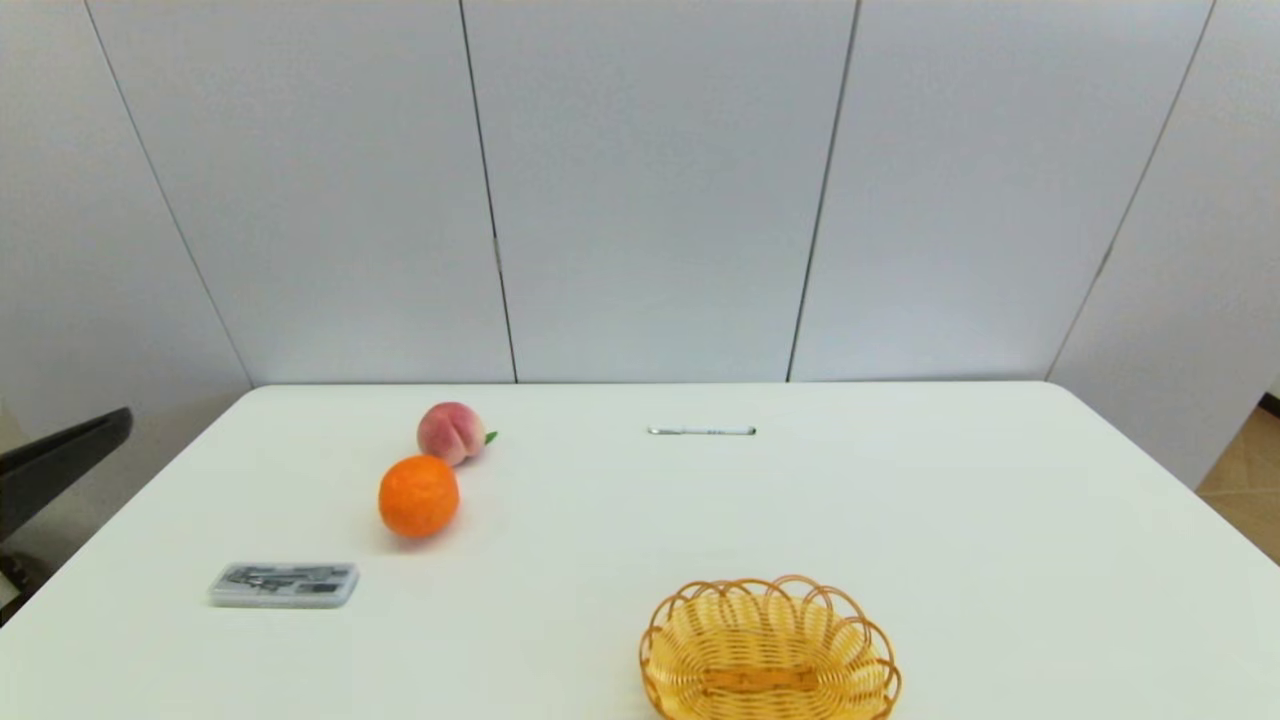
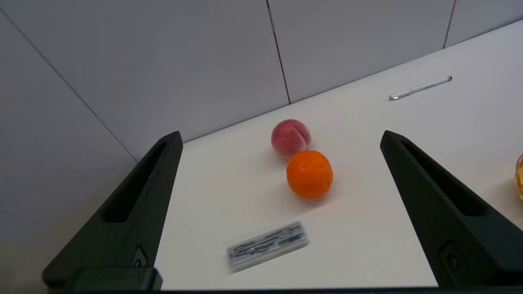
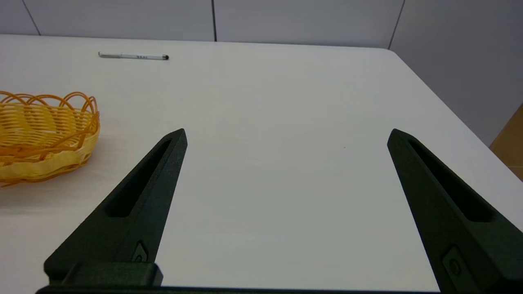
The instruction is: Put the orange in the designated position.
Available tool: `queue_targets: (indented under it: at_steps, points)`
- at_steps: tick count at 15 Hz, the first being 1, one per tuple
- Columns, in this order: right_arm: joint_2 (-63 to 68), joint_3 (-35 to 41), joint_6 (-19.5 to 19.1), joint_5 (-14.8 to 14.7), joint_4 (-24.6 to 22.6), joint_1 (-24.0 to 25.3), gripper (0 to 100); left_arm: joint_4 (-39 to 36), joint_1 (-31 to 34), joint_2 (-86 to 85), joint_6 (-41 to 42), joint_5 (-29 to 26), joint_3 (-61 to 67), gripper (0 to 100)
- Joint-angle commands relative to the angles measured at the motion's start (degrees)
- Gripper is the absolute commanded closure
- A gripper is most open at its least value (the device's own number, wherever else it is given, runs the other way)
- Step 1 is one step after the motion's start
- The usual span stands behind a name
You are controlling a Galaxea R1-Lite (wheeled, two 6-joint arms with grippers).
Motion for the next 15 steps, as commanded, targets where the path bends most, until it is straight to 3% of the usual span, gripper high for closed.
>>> queue_targets:
  at_steps: [1,6,15]
  points:
    - [0.07,0.00,-0.03,0.04,0.00,0.01,0,0.75,1.22,-19.28,1.34,-0.13,7.46,0]
    - [0.07,0.00,-0.03,0.04,0.00,0.01,0,3.83,3.06,-31.14,0.90,-0.13,16.08,0]
    - [0.07,0.00,-0.03,0.04,0.00,0.01,0,3.03,3.68,-41.87,-1.65,0.31,35.32,0]
